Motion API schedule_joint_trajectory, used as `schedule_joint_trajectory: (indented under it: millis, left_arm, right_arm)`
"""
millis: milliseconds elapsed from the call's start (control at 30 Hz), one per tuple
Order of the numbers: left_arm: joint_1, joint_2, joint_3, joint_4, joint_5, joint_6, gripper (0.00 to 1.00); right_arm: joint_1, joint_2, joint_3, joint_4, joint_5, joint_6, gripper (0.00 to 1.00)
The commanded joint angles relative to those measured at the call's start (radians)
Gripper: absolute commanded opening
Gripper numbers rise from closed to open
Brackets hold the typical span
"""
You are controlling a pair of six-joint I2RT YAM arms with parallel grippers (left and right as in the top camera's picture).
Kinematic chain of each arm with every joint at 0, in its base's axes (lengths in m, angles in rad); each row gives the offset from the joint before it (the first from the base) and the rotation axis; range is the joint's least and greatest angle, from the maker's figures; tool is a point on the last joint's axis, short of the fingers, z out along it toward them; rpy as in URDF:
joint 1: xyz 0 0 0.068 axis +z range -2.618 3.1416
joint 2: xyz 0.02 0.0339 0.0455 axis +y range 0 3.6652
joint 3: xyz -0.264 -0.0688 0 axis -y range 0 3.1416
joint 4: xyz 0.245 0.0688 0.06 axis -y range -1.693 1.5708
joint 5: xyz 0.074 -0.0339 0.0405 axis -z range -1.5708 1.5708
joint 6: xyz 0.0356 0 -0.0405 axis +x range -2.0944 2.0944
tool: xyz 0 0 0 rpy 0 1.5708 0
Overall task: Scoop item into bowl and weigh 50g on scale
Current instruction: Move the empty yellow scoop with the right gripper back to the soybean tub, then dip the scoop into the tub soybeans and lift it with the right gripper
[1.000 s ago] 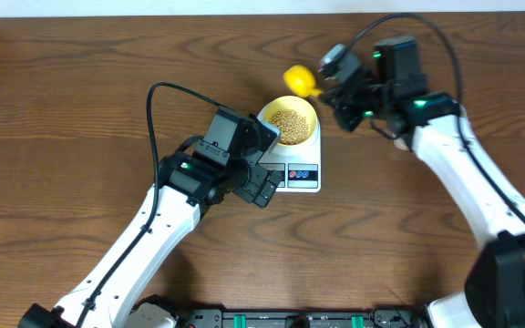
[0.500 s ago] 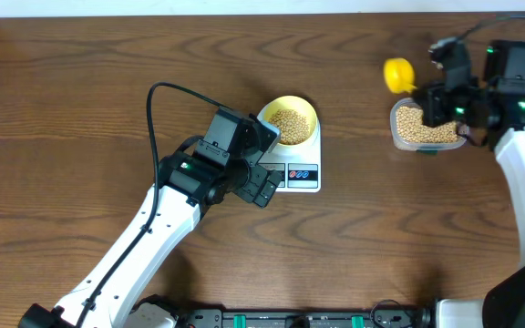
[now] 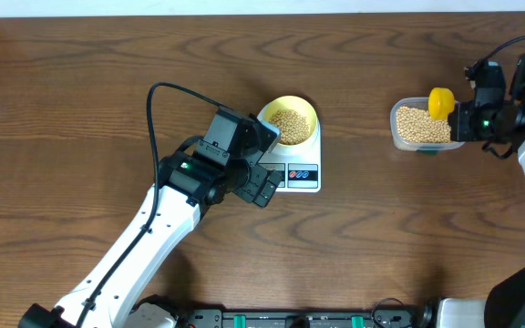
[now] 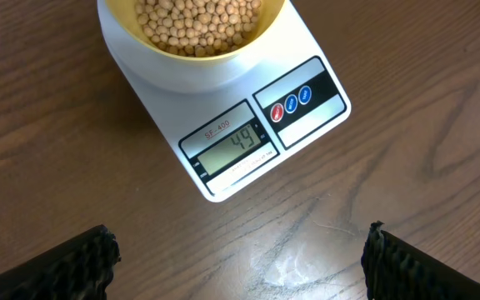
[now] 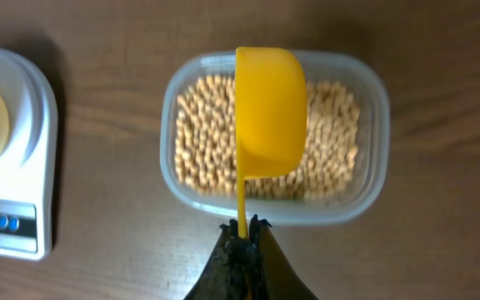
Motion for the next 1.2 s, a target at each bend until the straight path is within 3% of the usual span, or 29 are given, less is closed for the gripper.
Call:
schedule_joint_trajectory:
  millis: [0,1167]
  left_arm:
    - [0.0,0.002,-0.013,0.0,-0.01,-0.006,0.96]
    - [0.0,0.002,-0.013,0.0,-0.01,-0.006,0.96]
  right_arm:
    - [0.009,0.037,0.0,-0.021,0.013,0.006,0.01]
    - [0.058,0.13,0.0,0.017,-0.032,0.069,0.01]
